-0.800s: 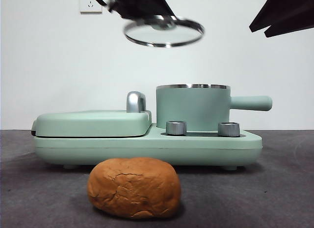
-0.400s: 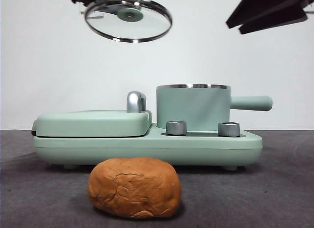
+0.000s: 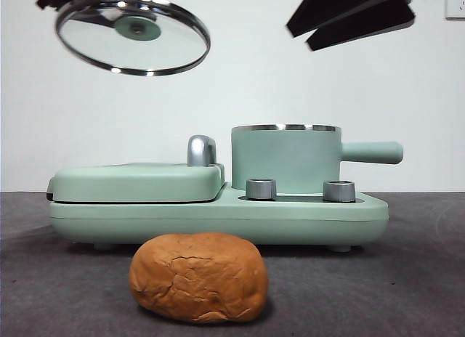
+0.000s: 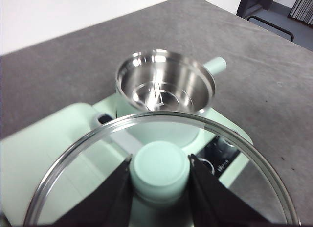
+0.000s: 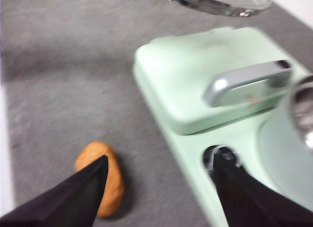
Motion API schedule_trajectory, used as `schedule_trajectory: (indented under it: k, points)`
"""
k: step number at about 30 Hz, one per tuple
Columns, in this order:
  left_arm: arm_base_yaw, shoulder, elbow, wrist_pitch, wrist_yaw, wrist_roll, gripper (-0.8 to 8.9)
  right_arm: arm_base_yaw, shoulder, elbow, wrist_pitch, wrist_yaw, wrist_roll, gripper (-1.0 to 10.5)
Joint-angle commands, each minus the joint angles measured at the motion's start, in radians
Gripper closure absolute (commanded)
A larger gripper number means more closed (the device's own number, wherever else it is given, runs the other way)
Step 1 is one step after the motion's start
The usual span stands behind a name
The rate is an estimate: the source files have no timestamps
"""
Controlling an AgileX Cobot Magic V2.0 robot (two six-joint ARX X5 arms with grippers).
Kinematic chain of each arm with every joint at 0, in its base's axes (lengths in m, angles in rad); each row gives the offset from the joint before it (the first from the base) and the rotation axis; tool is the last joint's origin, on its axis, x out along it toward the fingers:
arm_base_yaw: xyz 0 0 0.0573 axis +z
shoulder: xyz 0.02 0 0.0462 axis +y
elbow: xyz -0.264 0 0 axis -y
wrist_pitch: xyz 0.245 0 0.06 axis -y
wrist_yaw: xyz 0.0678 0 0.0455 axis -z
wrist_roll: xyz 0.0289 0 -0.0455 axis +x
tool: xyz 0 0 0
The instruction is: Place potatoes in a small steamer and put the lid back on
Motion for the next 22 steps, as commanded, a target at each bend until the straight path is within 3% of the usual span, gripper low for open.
schedule_trajectory:
  k: [1, 11, 22]
  points:
    - [0.007, -0.043, -0.026, 0.063, 0.005, -0.058, 8.04, 0.064, 0.048, 0.018, -0.013, 0.028, 0.04, 6.1]
    - [0.01, -0.066, -0.033, 0.087, 0.005, -0.091, 8.04, 0.24, 0.261, 0.018, 0.008, 0.097, 0.051, 5.7]
    - [0.01, -0.066, -0.032, 0.085, 0.005, -0.091, 8.04, 0.272, 0.466, 0.018, 0.13, 0.13, 0.051, 5.6]
